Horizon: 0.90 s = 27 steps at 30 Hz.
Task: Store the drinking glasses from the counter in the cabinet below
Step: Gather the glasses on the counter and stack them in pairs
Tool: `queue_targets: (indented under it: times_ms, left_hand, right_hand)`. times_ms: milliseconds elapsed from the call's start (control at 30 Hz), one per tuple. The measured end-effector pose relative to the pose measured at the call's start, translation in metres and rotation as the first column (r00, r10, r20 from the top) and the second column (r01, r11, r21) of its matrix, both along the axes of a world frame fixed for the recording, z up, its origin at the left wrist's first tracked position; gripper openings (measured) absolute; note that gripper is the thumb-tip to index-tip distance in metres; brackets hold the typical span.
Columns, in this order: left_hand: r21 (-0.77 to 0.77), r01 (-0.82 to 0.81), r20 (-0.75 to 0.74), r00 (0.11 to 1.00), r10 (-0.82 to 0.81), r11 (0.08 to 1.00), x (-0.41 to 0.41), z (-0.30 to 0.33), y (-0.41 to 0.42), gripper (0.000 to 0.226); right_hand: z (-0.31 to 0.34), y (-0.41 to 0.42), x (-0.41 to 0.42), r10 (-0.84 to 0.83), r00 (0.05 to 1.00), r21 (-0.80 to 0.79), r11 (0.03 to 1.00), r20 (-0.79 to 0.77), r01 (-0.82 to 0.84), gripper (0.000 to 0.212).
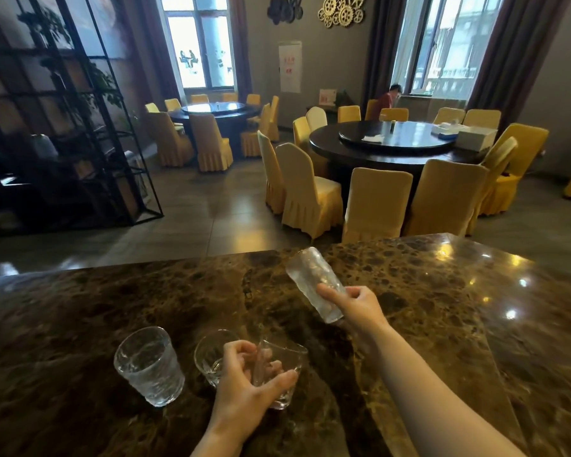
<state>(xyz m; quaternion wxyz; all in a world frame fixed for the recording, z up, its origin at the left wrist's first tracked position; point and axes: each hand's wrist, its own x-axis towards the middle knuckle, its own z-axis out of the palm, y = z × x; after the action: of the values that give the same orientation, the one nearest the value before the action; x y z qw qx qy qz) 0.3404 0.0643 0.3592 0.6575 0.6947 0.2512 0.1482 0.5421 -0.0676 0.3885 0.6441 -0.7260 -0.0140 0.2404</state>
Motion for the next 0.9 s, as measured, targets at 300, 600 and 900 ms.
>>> queue_targets:
  times_ms: [300, 600, 900]
  left_hand:
    - [0.353, -0.019, 0.03, 1.0, 0.009, 0.935, 0.022, -0.008, -0.02, 0.083]
    - [0.48, -0.081, -0.016, 0.995, 0.102, 0.873, 0.032, -0.029, -0.028, 0.085]
    - [0.579, -0.07, -0.082, 0.986, 0.143, 0.812, 0.05, -0.035, -0.026, 0.09]
  right_hand:
    - [-0.015, -0.007, -0.013, 0.177, 0.983, 0.27, 0.949, -0.037, -0.161, 0.072]
    - [-0.037, -0.034, -0.005, 0.084, 0.972, -0.018, 0.996, 0.221, -0.082, 0.087]
    - [-0.069, -0.057, -0.01, 0.085, 0.959, -0.12, 0.991, 0.27, -0.055, 0.093]
